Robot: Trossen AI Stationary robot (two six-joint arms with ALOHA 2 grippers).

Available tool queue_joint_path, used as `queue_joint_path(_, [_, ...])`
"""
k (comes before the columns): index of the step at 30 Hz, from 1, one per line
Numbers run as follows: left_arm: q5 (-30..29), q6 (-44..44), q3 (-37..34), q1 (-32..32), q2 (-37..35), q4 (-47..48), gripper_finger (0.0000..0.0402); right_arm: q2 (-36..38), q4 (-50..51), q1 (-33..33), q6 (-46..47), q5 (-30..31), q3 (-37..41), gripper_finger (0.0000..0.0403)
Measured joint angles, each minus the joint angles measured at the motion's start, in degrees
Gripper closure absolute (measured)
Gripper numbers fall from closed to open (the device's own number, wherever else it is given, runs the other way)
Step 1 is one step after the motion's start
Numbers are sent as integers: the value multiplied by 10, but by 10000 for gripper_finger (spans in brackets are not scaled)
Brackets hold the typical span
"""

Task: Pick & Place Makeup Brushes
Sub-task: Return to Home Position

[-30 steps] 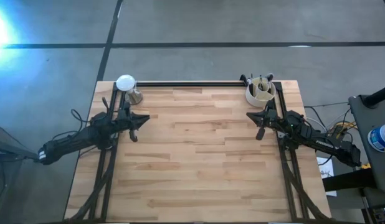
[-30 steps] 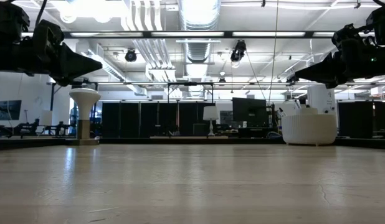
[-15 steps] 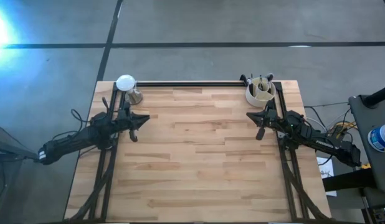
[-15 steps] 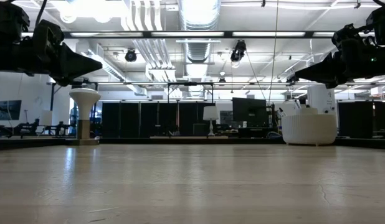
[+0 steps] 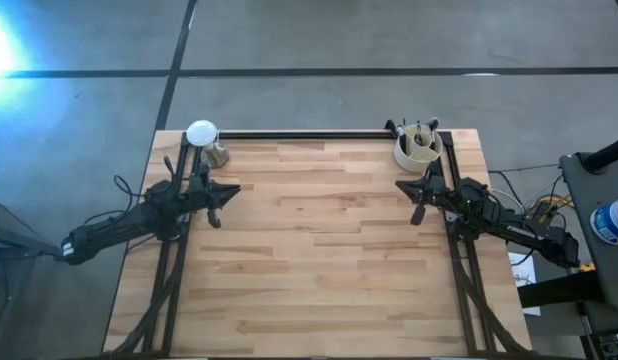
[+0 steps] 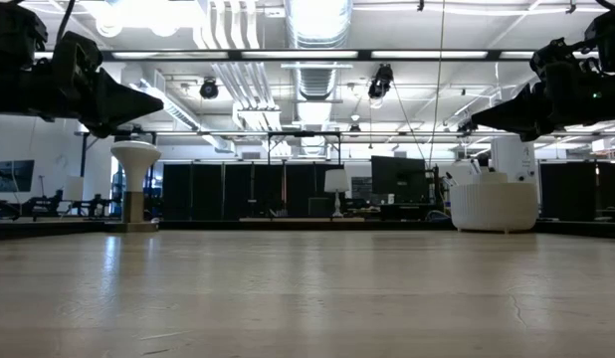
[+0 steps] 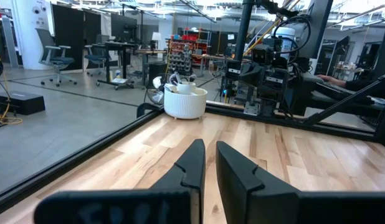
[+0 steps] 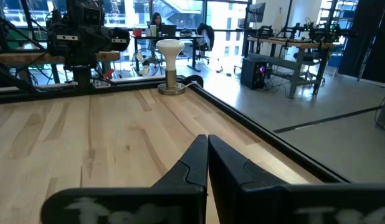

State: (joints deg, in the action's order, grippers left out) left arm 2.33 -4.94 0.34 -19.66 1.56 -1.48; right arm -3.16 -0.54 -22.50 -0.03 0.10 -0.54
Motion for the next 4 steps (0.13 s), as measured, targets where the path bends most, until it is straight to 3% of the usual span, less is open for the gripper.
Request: queue_joint_path(4, [0,0,0,0,0,0,369,0,0,0,0,0,0,394])
